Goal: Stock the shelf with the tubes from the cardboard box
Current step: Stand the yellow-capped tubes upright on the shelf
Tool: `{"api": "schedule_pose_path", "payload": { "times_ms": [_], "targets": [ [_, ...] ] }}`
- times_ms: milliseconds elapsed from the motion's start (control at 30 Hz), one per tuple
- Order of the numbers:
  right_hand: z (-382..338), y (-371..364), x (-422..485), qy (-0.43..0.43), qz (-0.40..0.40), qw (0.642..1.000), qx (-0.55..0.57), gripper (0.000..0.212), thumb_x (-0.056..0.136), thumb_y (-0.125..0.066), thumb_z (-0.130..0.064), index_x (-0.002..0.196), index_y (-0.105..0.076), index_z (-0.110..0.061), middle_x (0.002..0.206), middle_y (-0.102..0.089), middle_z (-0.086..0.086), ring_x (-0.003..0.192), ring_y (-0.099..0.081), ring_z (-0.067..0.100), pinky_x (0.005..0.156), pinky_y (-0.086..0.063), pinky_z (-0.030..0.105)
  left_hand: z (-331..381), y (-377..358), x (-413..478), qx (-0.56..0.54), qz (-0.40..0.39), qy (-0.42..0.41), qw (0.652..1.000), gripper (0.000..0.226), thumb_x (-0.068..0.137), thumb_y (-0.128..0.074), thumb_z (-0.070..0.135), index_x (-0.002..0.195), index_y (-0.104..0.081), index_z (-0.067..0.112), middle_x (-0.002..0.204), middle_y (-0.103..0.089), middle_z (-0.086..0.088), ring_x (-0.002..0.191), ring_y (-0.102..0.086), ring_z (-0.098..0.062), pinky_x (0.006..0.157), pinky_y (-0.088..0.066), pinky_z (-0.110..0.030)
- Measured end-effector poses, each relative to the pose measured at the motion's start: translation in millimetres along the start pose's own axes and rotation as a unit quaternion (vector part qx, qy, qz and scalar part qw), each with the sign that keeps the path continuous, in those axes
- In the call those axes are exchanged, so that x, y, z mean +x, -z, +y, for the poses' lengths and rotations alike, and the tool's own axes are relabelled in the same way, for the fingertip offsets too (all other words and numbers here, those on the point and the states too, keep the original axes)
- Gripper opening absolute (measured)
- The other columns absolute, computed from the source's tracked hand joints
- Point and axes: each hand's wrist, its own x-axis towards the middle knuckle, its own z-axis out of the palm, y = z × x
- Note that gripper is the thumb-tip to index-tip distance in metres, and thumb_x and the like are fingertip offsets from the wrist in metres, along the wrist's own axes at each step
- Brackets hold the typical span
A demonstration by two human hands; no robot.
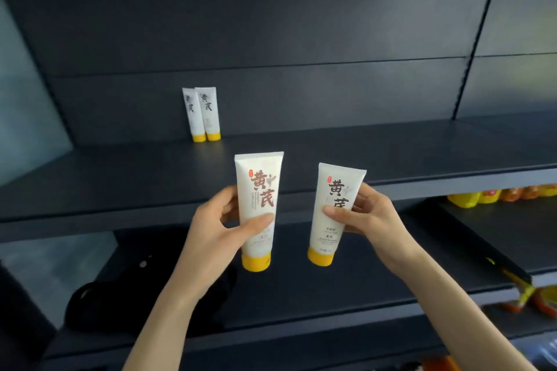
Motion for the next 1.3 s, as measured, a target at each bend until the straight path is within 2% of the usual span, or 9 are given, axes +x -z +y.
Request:
{"api": "schedule_pose_path", "payload": {
  "times_ms": [233, 400, 767, 967, 1133, 1233, 1300],
  "targets": [
    [-9.7, -68.0, 42.6, 0.035, -0.043, 0.998, 0.012, 0.031, 0.065, -0.078, -0.026, 0.096, -0.071, -0.026, 0.101, -0.073, 0.004, 0.094, -0.07, 0.022, 0.073, -0.057, 0.029, 1.5, 79.7, 19.2, -0.001, 0.053, -0.033, 0.998, 0.032, 0.076, -0.076, 0.011, 0.097, -0.066, 0.032, 0.097, -0.073, 0.014, 0.09, -0.068, -0.003, 0.068, -0.051, -0.011],
    [-15.7, -100.3, 83.4, 0.056, -0.061, 0.996, 0.037, 0.032, 0.063, -0.078, -0.028, 0.095, -0.071, -0.025, 0.101, -0.073, 0.004, 0.094, -0.07, 0.022, 0.072, -0.056, 0.028, -1.8, 120.0, 29.9, 0.028, 0.078, -0.038, 0.996, 0.031, 0.074, -0.076, 0.012, 0.098, -0.066, 0.03, 0.098, -0.072, 0.015, 0.092, -0.067, -0.002, 0.068, -0.05, -0.01],
    [-27.1, -110.3, 211.5, 0.077, -0.099, 0.991, 0.049, 0.033, 0.066, -0.077, -0.024, 0.098, -0.069, -0.022, 0.1, -0.073, -0.001, 0.093, -0.07, 0.017, 0.07, -0.056, 0.027, -22.8, 143.8, 77.0, 0.057, 0.13, -0.037, 0.989, 0.032, 0.074, -0.076, 0.011, 0.099, -0.066, 0.029, 0.099, -0.072, 0.015, 0.093, -0.068, -0.004, 0.068, -0.053, -0.013],
    [0.6, -112.9, 302.3, 0.042, -0.033, 0.999, -0.009, 0.034, 0.08, -0.074, -0.012, 0.112, -0.061, -0.012, 0.105, -0.071, 0.0, 0.093, -0.069, 0.017, 0.062, -0.056, 0.027, -41.5, 147.2, 108.0, 0.047, 0.156, -0.027, 0.986, 0.033, 0.073, -0.075, 0.013, 0.102, -0.066, 0.026, 0.101, -0.072, 0.015, 0.097, -0.067, -0.004, 0.069, -0.051, -0.01],
    [35.4, -125.3, 362.0, 0.016, 0.044, 0.997, -0.059, 0.034, 0.081, -0.073, -0.009, 0.111, -0.058, -0.01, 0.11, -0.067, 0.005, 0.102, -0.065, 0.023, 0.088, -0.053, 0.044, -47.6, 149.9, 122.8, 0.044, 0.183, -0.03, 0.982, 0.043, 0.062, -0.074, 0.029, 0.103, -0.065, 0.028, 0.102, -0.071, 0.018, 0.097, -0.066, 0.001, 0.066, -0.05, -0.008],
    [51.3, -132.2, 383.2, 0.004, 0.074, 0.994, -0.076, 0.027, 0.081, -0.073, -0.011, 0.104, -0.058, -0.015, 0.104, -0.066, 0.001, 0.1, -0.064, 0.022, 0.088, -0.053, 0.043, -51.1, 155.3, 127.2, 0.042, 0.182, -0.03, 0.982, 0.041, 0.062, -0.073, 0.029, 0.102, -0.065, 0.029, 0.1, -0.072, 0.017, 0.095, -0.066, 0.0, 0.066, -0.05, -0.008],
    [58.4, -138.0, 390.5, 0.004, 0.087, 0.993, -0.083, 0.025, 0.081, -0.073, -0.012, 0.101, -0.057, -0.018, 0.1, -0.065, -0.002, 0.098, -0.063, 0.02, 0.083, -0.054, 0.038, -53.0, 160.1, 130.0, 0.044, 0.178, -0.025, 0.983, 0.041, 0.061, -0.073, 0.029, 0.102, -0.065, 0.029, 0.101, -0.072, 0.018, 0.096, -0.066, 0.0, 0.066, -0.05, -0.008]
  ]
}}
